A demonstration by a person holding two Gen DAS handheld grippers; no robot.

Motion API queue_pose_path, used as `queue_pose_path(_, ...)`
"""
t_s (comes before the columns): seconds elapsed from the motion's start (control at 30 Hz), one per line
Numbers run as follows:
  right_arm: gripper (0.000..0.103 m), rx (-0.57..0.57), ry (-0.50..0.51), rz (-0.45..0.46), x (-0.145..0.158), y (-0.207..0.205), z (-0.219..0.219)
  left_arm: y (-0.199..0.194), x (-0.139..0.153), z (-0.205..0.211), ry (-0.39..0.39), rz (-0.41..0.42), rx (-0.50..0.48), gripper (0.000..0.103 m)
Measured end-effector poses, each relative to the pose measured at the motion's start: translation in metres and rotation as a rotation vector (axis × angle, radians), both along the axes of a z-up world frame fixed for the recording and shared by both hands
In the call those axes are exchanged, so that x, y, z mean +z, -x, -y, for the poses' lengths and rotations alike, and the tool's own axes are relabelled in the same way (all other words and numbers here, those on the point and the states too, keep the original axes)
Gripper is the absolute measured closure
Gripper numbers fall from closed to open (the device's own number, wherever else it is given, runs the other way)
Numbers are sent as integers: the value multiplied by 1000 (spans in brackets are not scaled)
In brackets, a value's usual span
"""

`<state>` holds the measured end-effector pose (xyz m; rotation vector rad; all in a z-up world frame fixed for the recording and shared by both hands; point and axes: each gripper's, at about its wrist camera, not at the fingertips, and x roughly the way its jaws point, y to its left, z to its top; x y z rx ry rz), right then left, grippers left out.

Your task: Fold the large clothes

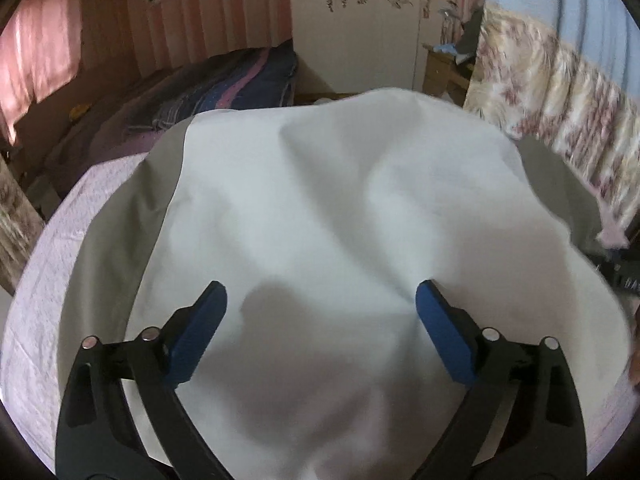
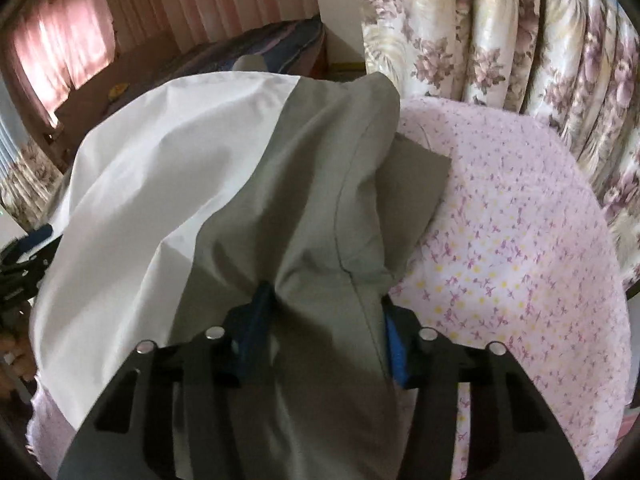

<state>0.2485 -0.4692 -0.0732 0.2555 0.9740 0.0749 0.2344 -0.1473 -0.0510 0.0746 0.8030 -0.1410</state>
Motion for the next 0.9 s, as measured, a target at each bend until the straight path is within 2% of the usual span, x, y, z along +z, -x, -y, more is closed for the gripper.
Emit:
queue_pose_path(0.07, 65, -8, 16, 14, 4, 3, 0, 3, 6, 1, 6, 18, -2, 9)
queue_pose_path(0.13, 66, -13, 52, 28, 11, 6, -4, 6, 11, 3, 18, 27, -32, 9)
queue_pose_path(0.27, 59, -16, 84, 26, 15, 4, -9, 10, 10, 14, -23, 41, -64, 9)
queue_pose_path(0.4, 57, -13, 118, 35, 14, 2, -13, 7, 5, 13, 0, 24, -57, 8)
queue_pose_path(0.47, 53, -2, 94, 24, 10, 1, -12, 6, 2, 14, 3, 23, -58, 8)
queue_pose_path(0.53, 47, -22, 2, -9, 2, -6, 1, 3, 0, 16, 7, 14, -60, 8)
queue_pose_path(0.57, 39, -38, -33, -24, -2, -8, 7, 3, -2, 17, 12, 12, -59, 8)
queue_pose_path(0.6, 39, -49, -63, -36, -6, -9, 13, 3, -2, 16, 17, 14, -57, 8)
queue_pose_path(0.63, 41, -42, -72, -29, -7, -8, 13, 2, -4, 17, 17, 13, -59, 8)
queue_pose_path(0.7, 65, -11, -24, -10, -1, -5, 3, 0, -9, 19, 7, -1, -67, 8)
queue_pose_path(0.8, 76, 9, 99, 7, 10, -2, -18, -5, -19, 20, 9, -28, -62, 8)
queue_pose_path(0.9, 84, 4, 103, 29, 21, 1, -18, -7, -25, 24, -23, -27, -60, 13)
